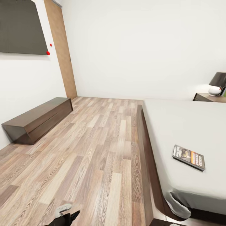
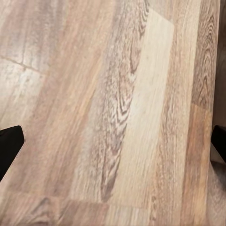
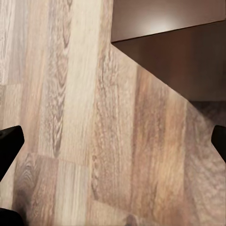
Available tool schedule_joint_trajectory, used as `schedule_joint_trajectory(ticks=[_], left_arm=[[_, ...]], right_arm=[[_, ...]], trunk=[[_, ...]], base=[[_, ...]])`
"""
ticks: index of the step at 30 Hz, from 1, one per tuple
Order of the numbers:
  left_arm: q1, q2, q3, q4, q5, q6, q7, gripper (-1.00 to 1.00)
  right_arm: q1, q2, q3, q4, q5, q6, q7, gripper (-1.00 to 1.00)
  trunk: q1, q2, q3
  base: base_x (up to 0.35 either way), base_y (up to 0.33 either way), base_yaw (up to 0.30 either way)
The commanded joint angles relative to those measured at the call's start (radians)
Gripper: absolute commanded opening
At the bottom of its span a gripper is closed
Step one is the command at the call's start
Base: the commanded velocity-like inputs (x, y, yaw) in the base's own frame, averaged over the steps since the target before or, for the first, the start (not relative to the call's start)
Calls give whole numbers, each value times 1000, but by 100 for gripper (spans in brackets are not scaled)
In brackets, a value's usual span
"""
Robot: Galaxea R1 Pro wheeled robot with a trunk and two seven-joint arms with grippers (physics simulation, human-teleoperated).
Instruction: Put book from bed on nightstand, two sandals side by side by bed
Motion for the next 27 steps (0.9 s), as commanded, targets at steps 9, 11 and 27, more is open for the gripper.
schedule_joint_trajectory(ticks=[9, 11, 27], left_arm=[[-1, 0, 2, 1, 4, -2, -4, 100], [-1, 0, 2, 1, 4, -2, -4, 100], [0, 0, 2, 1, 4, -2, -4, 100]], right_arm=[[-1, 0, -8, 0, 11, -3, 4, 100], [-1, 1, -8, 0, 11, -3, 5, 100], [-1, 1, -8, 0, 11, -3, 5, 100]], trunk=[[0, 0, -1], [0, 0, -1], [0, 0, -1]], base=[[0, 0, 144], [0, 0, 143], [0, 0, 148]])
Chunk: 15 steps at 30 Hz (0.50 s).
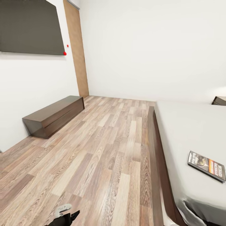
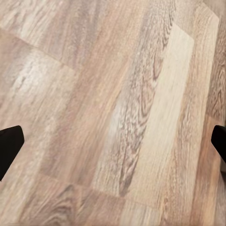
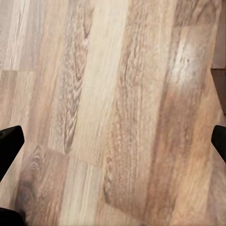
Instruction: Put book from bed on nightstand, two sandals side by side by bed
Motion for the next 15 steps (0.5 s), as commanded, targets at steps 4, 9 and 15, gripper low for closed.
schedule_joint_trajectory(ticks=[4, 9, 15], left_arm=[[0, 0, 2, 2, 4, 0, -4, 100], [0, 0, 2, 1, 4, 0, -4, 100], [0, 0, 2, 2, 4, 0, -4, 100]], right_arm=[[-1, 0, -8, 0, 11, -3, 4, 100], [-1, 0, -8, 0, 11, -3, 4, 100], [-1, 0, -8, 0, 9, -3, 4, 100]], trunk=[[0, 0, -1], [0, 0, -1], [0, 0, -1]], base=[[0, 0, 182], [0, 0, 213], [0, 0, 246]])
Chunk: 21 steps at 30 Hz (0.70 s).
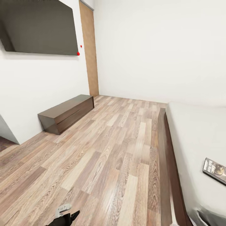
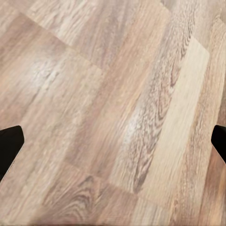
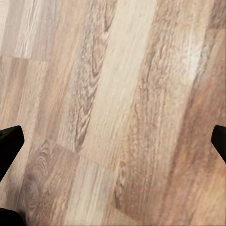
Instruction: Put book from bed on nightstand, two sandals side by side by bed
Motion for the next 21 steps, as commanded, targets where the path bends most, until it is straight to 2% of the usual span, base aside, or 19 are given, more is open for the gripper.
schedule_joint_trajectory(ticks=[1, 21], left_arm=[[-1, 0, 2, 1, 4, 0, -4, 100], [-1, 0, 2, 3, 5, 0, -4, 100]], right_arm=[[0, 0, -8, 0, 10, -3, 5, 100], [0, 0, -9, 0, 10, -3, 4, 100]], trunk=[[0, 0, -1], [0, 0, -1]], base=[[0, 0, 254], [0, 0, 220]])
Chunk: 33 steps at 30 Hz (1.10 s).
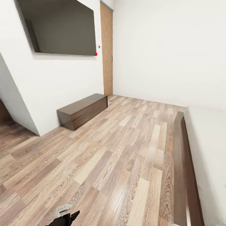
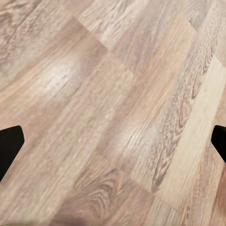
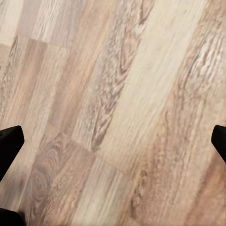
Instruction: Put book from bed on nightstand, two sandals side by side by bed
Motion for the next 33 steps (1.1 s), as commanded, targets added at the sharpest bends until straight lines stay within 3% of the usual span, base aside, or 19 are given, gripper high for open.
schedule_joint_trajectory(ticks=[1, 33], left_arm=[[-1, 0, 2, 2, 4, 0, -4, 100], [-1, 0, 2, 2, 4, 0, -4, 100]], right_arm=[[-1, 0, -8, 0, 10, -3, 5, 100], [-1, 0, -9, 0, 12, -3, 5, 100]], trunk=[[0, 0, -1], [0, 0, -1]], base=[[0, 0, 210], [0, 0, 194]])
